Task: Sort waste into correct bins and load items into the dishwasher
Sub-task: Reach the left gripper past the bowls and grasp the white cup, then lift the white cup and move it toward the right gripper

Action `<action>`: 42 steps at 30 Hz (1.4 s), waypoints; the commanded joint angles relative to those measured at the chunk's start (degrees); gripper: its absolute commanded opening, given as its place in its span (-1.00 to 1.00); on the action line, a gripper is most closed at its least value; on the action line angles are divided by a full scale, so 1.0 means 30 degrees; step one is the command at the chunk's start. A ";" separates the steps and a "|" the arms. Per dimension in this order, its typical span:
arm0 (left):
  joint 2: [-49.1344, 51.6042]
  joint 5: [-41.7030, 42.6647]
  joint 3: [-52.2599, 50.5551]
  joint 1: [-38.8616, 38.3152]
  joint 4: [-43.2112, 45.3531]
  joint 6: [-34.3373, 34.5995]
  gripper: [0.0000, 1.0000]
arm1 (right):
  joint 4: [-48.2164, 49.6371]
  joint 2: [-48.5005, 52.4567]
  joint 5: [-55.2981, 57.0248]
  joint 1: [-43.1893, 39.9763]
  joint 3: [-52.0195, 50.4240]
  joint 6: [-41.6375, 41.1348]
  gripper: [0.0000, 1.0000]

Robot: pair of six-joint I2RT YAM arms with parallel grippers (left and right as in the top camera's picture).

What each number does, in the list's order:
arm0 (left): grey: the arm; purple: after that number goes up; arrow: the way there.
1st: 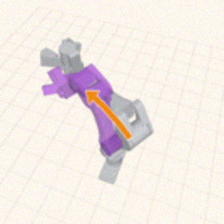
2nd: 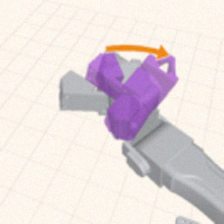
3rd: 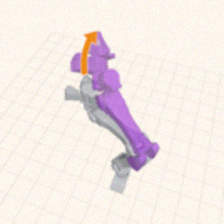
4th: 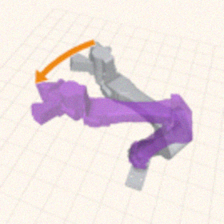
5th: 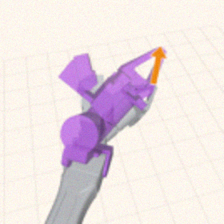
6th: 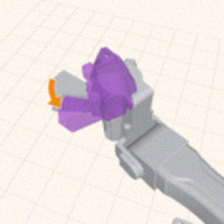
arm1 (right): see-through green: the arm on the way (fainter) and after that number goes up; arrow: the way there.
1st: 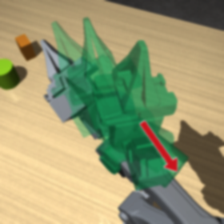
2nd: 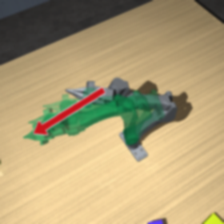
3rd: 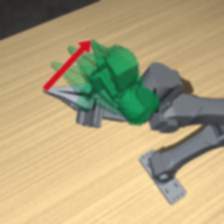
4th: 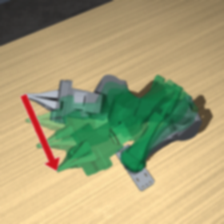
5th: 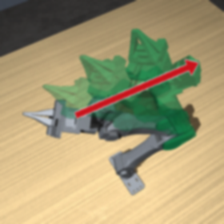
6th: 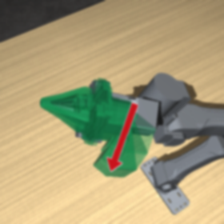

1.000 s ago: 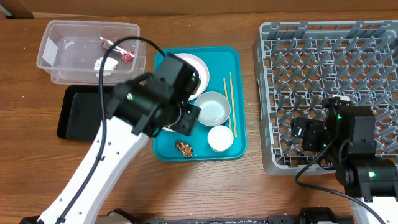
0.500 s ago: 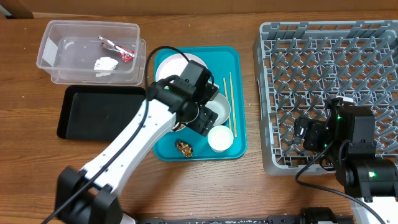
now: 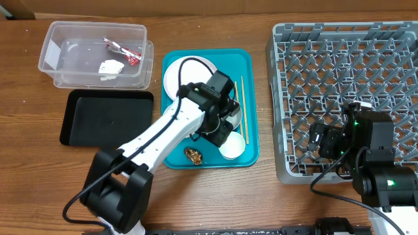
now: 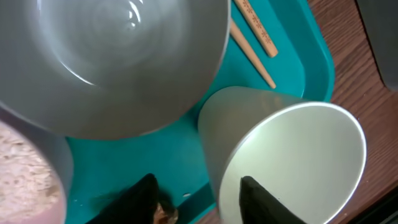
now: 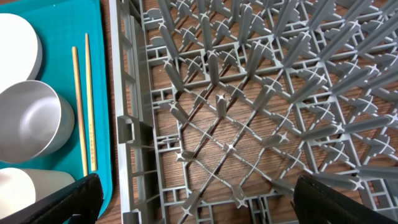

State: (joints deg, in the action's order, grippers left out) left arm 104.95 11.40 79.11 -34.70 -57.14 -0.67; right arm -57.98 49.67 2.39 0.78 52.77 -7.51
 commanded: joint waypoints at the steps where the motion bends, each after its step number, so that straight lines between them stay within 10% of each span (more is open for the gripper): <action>1: 0.0437 0.0459 -0.0124 -0.0364 0.0058 -0.0211 -0.40 | 0.0051 -0.0102 0.0175 -0.0051 0.0612 -0.0160 1.00; 31: 0.0976 0.0801 -0.0168 -0.0408 -0.0452 0.0291 -0.92 | -0.0153 -0.0102 0.0175 -0.0051 0.0612 -0.0160 1.00; 42: 0.0270 0.4663 0.5406 0.2579 -0.3446 -0.1086 -0.92 | 0.1370 -0.0102 0.0707 -0.0051 0.0612 -0.1545 1.00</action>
State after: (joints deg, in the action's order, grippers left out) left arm 106.96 18.92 89.56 -30.61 -66.96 -1.83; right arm -56.23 49.67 2.63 0.78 52.77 -8.32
